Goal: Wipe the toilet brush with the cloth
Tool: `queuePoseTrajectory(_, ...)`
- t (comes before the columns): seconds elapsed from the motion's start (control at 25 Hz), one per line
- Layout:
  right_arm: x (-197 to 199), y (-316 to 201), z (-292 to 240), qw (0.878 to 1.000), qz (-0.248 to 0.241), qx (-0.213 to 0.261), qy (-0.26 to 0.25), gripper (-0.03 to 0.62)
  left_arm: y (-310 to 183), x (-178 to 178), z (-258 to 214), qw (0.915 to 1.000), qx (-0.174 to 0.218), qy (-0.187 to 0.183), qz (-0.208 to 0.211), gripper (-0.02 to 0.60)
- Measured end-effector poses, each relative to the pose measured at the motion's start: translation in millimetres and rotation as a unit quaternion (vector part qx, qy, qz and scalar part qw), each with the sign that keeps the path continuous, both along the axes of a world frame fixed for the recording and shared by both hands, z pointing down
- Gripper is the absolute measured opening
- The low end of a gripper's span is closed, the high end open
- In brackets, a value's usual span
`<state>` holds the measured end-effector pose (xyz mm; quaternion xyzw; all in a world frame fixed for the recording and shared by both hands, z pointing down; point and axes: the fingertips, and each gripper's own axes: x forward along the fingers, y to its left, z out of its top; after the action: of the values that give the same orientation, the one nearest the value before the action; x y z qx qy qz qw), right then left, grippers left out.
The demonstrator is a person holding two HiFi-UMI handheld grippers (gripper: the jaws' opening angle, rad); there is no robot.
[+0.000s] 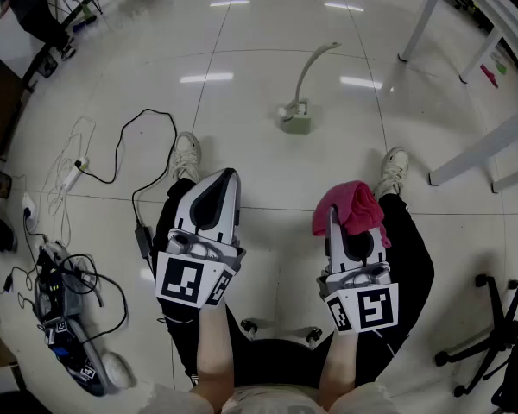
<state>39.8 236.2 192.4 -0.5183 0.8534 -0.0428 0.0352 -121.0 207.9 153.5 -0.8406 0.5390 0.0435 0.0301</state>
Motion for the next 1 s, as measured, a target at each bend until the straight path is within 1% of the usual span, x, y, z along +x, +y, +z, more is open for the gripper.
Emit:
queuePoseTrajectory(0.12, 7.6, -43.0, -8.5, 1.0, 0.009, 0.004, 0.001, 0.032, -43.8, -2.4, -2.1, 0.9999, -0.008, 0.01, -0.005, 0.005)
queuePoseTrajectory(0.28, 20.3, -105.9, -32.2, 0.999, 0.028, 0.029, 0.025, 0.032, -102.9, 6.2, -13.9, 0.9998, 0.001, 0.019, 0.004, 0.005)
queuePoseTrajectory(0.36, 22.8, -131.4, -44.4, 0.998, 0.027, 0.042, 0.023, 0.032, -129.1, 11.1, -20.6, 0.9997, 0.006, 0.024, 0.005, 0.005)
queuePoseTrajectory(0.48, 29.0, -164.5, -56.3, 0.998, 0.033, 0.055, 0.014, 0.031, -164.9, 22.7, -29.1, 0.9996, 0.012, 0.021, 0.012, 0.005)
queuePoseTrajectory(0.56, 35.7, -185.4, -61.2, 0.997, 0.043, 0.063, 0.024, 0.032, -185.4, 32.6, -34.1, 0.9994, 0.018, 0.019, 0.022, 0.005)
queuePoseTrajectory(0.68, 40.3, -207.3, -63.2, 0.996, 0.049, 0.063, 0.033, 0.032, -207.4, 39.1, -35.2, 0.9992, 0.018, 0.018, 0.029, 0.005)
queuePoseTrajectory(0.84, 40.8, -233.1, -54.4, 0.998, 0.041, 0.047, 0.005, 0.032, -239.2, 40.8, -19.9, 0.9992, 0.0, 0.025, 0.031, 0.005)
queuePoseTrajectory(0.92, 40.8, -256.3, -70.9, 0.997, 0.045, 0.066, 0.01, 0.032, -259.8, 40.8, -13.9, 0.9993, -0.003, 0.029, 0.025, 0.005)
queuePoseTrajectory(1.0, 33.2, -283.8, -101.5, 0.993, 0.042, 0.107, 0.029, 0.032, -281.8, 39.0, -12.8, 0.999, 0.001, 0.042, 0.018, 0.005)
